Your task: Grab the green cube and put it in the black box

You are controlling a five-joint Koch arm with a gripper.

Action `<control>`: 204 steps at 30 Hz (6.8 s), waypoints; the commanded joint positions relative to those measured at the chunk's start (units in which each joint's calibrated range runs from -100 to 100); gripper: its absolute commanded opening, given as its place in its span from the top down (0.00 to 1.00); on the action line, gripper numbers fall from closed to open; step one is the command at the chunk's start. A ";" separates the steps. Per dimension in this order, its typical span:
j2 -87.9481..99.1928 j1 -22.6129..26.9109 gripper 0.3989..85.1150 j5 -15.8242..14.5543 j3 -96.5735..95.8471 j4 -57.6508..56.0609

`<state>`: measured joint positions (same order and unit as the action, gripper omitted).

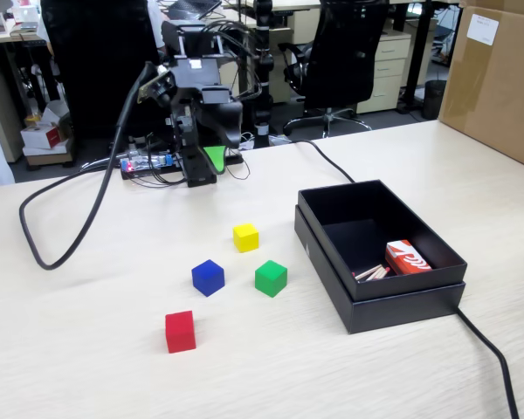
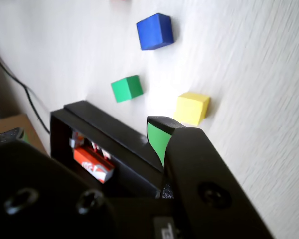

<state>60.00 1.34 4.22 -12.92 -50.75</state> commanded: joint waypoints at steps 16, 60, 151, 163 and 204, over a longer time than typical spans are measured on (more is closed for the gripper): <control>-48.35 0.98 0.48 5.27 28.24 -1.56; -70.96 0.29 0.99 6.59 34.77 -1.99; -63.27 13.97 0.47 -5.32 46.55 -12.70; -30.91 9.33 0.46 -4.79 40.48 -10.02; 38.16 -5.86 0.43 -0.39 -77.65 55.81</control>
<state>98.58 -4.52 3.83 -91.05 0.04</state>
